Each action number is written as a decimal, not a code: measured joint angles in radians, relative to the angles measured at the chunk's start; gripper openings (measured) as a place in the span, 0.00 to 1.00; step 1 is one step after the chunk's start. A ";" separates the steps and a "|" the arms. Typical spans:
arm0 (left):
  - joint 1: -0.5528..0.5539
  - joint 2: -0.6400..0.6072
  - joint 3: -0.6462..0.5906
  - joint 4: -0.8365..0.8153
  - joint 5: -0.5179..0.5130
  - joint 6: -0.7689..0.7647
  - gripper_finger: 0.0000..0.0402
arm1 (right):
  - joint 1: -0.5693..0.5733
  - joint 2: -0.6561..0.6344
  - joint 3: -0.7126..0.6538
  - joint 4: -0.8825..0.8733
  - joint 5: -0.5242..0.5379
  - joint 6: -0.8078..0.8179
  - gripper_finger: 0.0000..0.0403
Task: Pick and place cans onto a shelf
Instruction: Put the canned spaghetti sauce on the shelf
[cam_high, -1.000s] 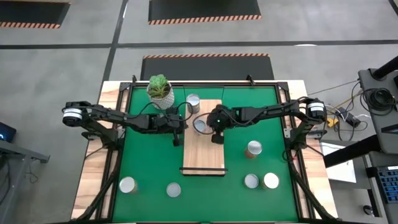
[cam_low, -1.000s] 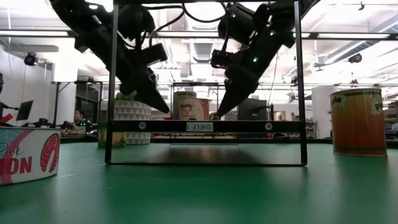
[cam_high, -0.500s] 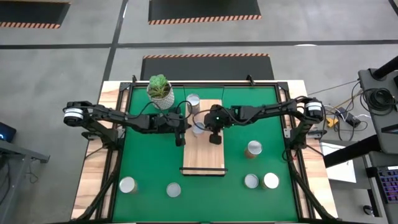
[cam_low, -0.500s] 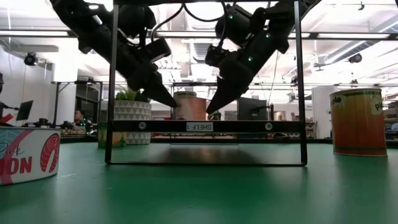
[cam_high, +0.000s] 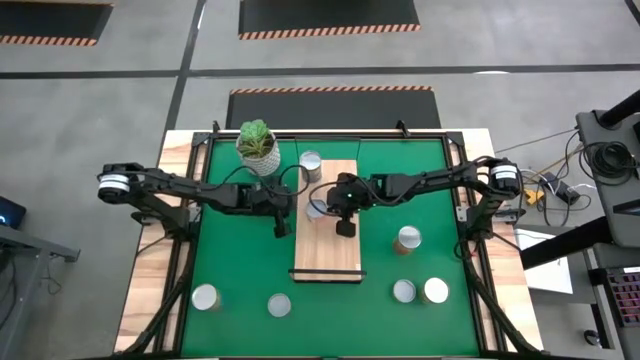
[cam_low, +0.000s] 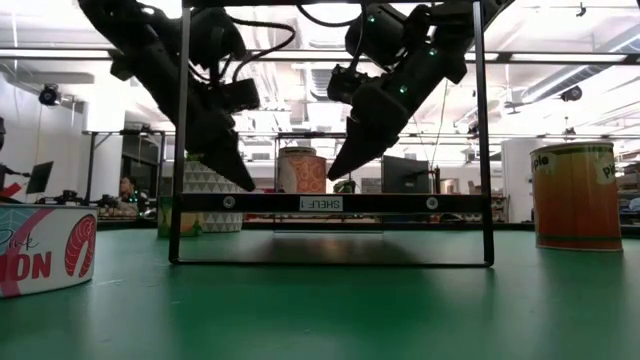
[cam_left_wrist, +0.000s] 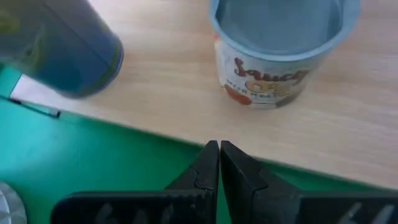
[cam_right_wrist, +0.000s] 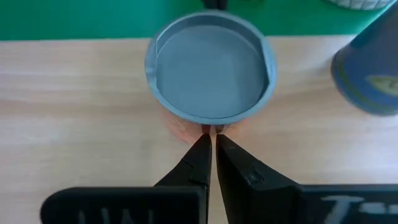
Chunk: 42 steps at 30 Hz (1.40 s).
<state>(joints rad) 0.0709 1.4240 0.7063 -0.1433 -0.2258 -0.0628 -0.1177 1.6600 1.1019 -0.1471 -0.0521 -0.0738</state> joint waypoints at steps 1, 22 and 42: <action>-0.005 -0.015 -0.001 -0.007 0.000 -0.003 0.00 | 0.000 0.000 0.000 0.013 0.000 -0.002 0.03; -0.150 -0.378 -0.010 -0.002 0.000 -0.037 0.00 | 0.002 0.006 0.003 0.086 0.000 -0.039 0.03; -0.186 -0.282 -0.093 0.049 -0.063 -0.197 0.00 | 0.011 0.049 0.001 0.126 -0.053 -0.084 0.03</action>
<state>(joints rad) -0.1154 1.1425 0.6132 -0.0948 -0.2883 -0.2599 -0.1067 1.7092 1.1027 -0.0210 -0.1051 -0.1577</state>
